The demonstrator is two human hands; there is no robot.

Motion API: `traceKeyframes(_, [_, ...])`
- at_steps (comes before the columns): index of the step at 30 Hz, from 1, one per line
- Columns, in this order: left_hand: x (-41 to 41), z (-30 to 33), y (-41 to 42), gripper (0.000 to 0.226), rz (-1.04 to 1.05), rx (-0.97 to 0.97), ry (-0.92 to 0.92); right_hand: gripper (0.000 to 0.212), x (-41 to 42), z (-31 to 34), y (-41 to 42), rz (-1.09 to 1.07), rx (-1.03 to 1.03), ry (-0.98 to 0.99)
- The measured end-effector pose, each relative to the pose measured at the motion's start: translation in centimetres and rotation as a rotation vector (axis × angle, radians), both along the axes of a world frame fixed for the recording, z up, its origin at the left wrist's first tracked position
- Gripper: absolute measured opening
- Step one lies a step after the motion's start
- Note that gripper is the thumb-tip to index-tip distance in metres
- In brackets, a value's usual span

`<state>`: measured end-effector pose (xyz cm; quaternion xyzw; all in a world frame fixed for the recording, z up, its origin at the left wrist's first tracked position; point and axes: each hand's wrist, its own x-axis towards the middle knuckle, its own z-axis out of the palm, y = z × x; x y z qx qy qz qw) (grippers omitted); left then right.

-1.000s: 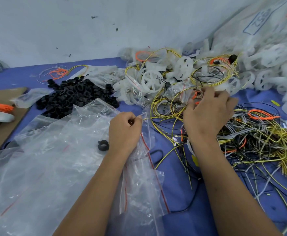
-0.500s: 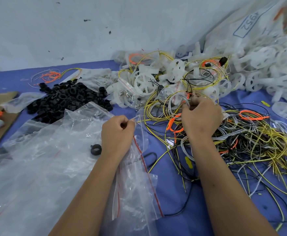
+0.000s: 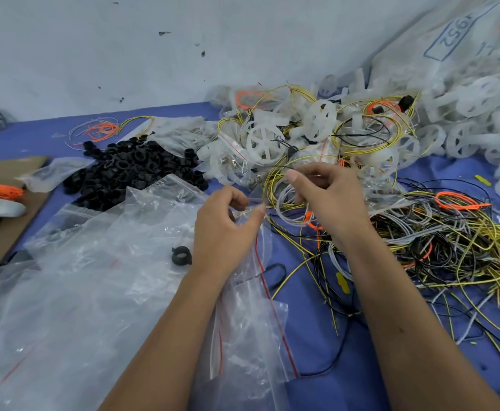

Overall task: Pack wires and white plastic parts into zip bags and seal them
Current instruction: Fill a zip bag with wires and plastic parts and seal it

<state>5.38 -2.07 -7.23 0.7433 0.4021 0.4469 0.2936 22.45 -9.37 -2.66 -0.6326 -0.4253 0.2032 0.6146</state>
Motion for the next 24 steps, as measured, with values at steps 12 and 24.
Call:
traceKeyframes(12, [-0.5,-0.2,0.2,0.015,0.056,-0.063,0.122,0.026,0.0,0.0,0.0,0.282,0.037,0.113])
traceKeyframes(24, [-1.0,2.0,0.5,0.019,-0.232,-0.593,-0.459,0.037,-0.9,0.2,0.1,0.540,0.120,0.573])
